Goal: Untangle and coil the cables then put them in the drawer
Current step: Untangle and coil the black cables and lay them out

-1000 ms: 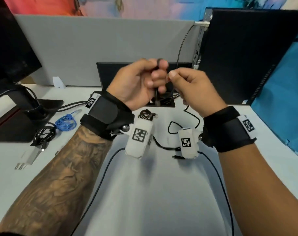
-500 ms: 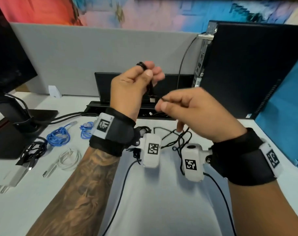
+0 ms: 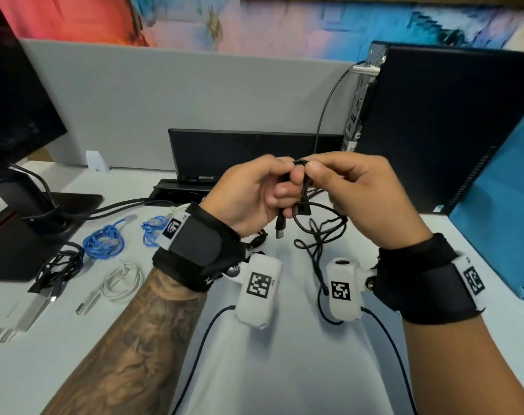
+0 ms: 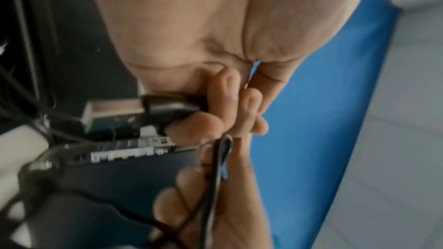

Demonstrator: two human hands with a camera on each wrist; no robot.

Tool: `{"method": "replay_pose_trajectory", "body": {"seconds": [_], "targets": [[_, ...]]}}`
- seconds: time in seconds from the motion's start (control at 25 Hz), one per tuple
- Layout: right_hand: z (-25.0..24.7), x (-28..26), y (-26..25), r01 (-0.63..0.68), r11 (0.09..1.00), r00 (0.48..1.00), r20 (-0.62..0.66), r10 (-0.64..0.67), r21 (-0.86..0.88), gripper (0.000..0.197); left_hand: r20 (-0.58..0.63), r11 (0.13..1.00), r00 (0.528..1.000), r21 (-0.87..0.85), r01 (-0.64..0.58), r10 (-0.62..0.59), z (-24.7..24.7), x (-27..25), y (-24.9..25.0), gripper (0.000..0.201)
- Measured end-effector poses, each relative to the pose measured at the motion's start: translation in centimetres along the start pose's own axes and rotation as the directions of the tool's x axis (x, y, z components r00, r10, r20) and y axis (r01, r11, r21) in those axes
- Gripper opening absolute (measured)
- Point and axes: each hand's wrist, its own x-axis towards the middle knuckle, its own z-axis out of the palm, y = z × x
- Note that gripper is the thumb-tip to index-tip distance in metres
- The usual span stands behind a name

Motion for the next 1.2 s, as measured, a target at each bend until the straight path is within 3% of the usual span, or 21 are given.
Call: {"method": "replay_pose_trajectory", "body": {"seconds": [0.12,0.2,0.28,0.36,0.44,0.52,0.6,0.68,0.72,0.76,0.84,0.88,0.92,1.0,1.08,1.2], "targets": [[0.9,0.2,0.3,-0.136,0.967,0.988,0.099,0.117,0.217,0.015,0.091,0.923,0.995,-0.386,0.010,0.028,-0.3,-0.2,0.7,0.027],[1.1,0.2,0.2,-0.268,0.900,0.959,0.180,0.217,0.345,0.013,0.050,0.827,0.994,-0.559,-0.056,0.101,-0.5,-0.1,1.2,0.025],[1.3,-0.1,0.1,-0.295,0.926,0.943,0.230,0.241,0.237,0.014,-0.103,0.756,0.981,-0.625,-0.192,0.164,-1.1,0.1,1.8,0.025],[1.6,-0.5,0.1,-0.215,0.976,0.942,0.273,0.196,0.042,0.014,-0.267,0.724,0.947,-0.616,-0.310,0.178,-1.5,0.3,2.0,0.025],[2.0,-0.8,-0.2,-0.156,0.981,0.929,0.321,0.185,-0.113,0.016,-0.405,0.721,0.893,-0.557,-0.413,0.198,-1.9,0.3,1.8,0.022],[2.1,-1.1,-0.6,-0.111,0.970,0.915,0.359,0.185,-0.216,0.014,-0.500,0.771,0.824,-0.402,-0.494,0.267,-2.1,0.5,1.5,0.019],[1.6,-1.4,-1.1,-0.038,0.960,0.917,0.373,0.145,-0.277,0.013,-0.547,0.827,0.720,-0.084,-0.555,0.427,-2.3,0.8,1.0,0.017],[0.9,-1.4,-1.8,0.060,0.947,0.933,0.354,0.059,-0.317,0.019,-0.446,0.772,0.630,0.374,-0.514,0.636,-2.4,0.9,0.3,0.017],[0.5,-1.4,-2.0,0.101,0.942,0.949,0.314,0.005,-0.321,0.021,-0.340,0.692,0.638,0.566,-0.447,0.691,-2.2,0.8,-0.2,0.017],[0.1,-1.3,-2.2,0.126,0.940,0.967,0.250,-0.045,-0.317,0.021,-0.229,0.615,0.698,0.698,-0.368,0.678,-1.9,0.6,-0.4,0.017],[-0.7,-1.0,-2.2,0.107,0.957,0.992,0.095,-0.085,-0.268,0.017,-0.079,0.542,0.870,0.808,-0.230,0.488,-1.2,0.1,-0.6,0.028],[-0.9,-0.9,-2.1,0.071,0.978,0.997,0.050,-0.062,-0.197,0.016,-0.046,0.539,0.922,0.822,-0.184,0.385,-0.9,-0.1,-0.5,0.036],[-1.1,-0.7,-1.9,0.022,0.995,0.999,0.044,-0.018,-0.097,0.017,-0.031,0.543,0.945,0.824,-0.160,0.326,-0.7,-0.4,-0.4,0.040],[-0.9,-0.6,-1.5,-0.098,0.990,0.990,0.108,0.087,0.099,0.022,-0.053,0.591,0.940,0.789,-0.167,0.336,-0.5,-0.6,-0.1,0.040],[-0.9,-0.3,-0.8,-0.173,0.974,0.979,0.134,0.154,0.147,0.025,-0.134,0.737,0.928,0.651,-0.181,0.346,-0.8,-0.5,0.4,0.039],[-1.4,-0.2,-0.3,-0.216,0.971,0.975,0.083,0.208,0.106,0.020,-0.234,0.929,0.932,0.312,-0.199,0.278,-1.8,-0.5,1.6,0.042]]}}
